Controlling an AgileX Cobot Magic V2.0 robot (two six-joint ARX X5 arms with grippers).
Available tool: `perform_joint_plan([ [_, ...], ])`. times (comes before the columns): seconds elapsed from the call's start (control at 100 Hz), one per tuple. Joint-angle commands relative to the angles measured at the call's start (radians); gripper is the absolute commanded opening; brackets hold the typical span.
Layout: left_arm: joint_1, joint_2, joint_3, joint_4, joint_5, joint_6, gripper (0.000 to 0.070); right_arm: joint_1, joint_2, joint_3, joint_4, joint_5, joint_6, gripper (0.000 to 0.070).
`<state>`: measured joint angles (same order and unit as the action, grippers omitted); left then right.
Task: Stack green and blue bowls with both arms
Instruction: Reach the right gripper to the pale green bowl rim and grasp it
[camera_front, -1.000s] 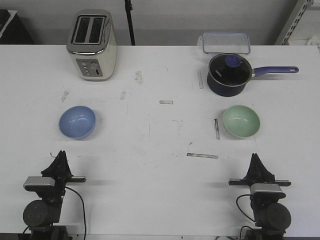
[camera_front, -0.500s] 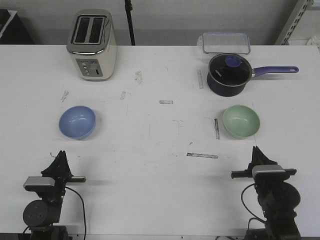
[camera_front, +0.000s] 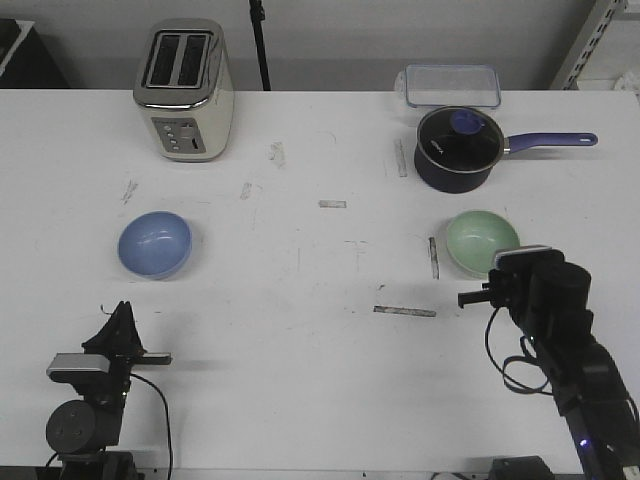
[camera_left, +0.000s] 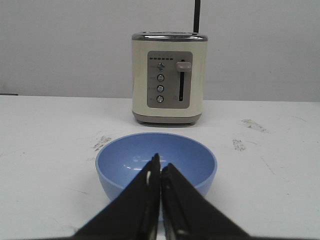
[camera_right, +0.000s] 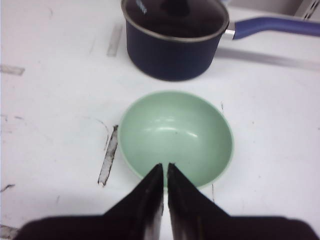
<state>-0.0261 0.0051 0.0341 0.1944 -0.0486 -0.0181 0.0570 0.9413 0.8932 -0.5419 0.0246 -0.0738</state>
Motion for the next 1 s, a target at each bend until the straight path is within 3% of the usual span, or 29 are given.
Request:
perform_joint_plan([
  [0.0,0.002,-0.002,-0.022,0.015,0.001,-0.009,0.0002,-0.022,0.058,0.07,-0.02,0.0,0.006,0.0011],
  [0.27,0.002,-0.002,-0.022,0.015,0.001,-0.009,0.0002,-0.164,0.268,0.251,-0.095,-0.01,0.06,0.0011],
  [0.44,0.002,-0.002,-0.022,0.015,0.001,-0.009,0.0002,-0.261,0.418,0.37,-0.199,-0.129,0.087,0.0025],
  [0.5,0.002,-0.002,-0.022,0.015,0.001,-0.009,0.0002,-0.286,0.479,0.422,-0.248,-0.154,0.089,0.0091],
  [0.61,0.002,-0.002,-0.022,0.015,0.001,-0.009,0.0002,-0.312,0.584,0.513,-0.324,-0.171,0.104,0.031],
  [0.67,0.002,-0.002,-0.022,0.015,0.001,-0.009,0.0002,-0.324,0.637,0.555,-0.35,-0.189,0.103,0.0388],
  [0.84,0.002,-0.002,-0.022,0.015,0.001,-0.009,0.0002,-0.338,0.752,0.609,-0.372,-0.266,0.103,0.0398],
  [0.99,0.002,-0.002,-0.022,0.015,0.001,-0.009,0.0002,-0.338,0.829,0.609,-0.372,-0.261,0.1,0.0397],
])
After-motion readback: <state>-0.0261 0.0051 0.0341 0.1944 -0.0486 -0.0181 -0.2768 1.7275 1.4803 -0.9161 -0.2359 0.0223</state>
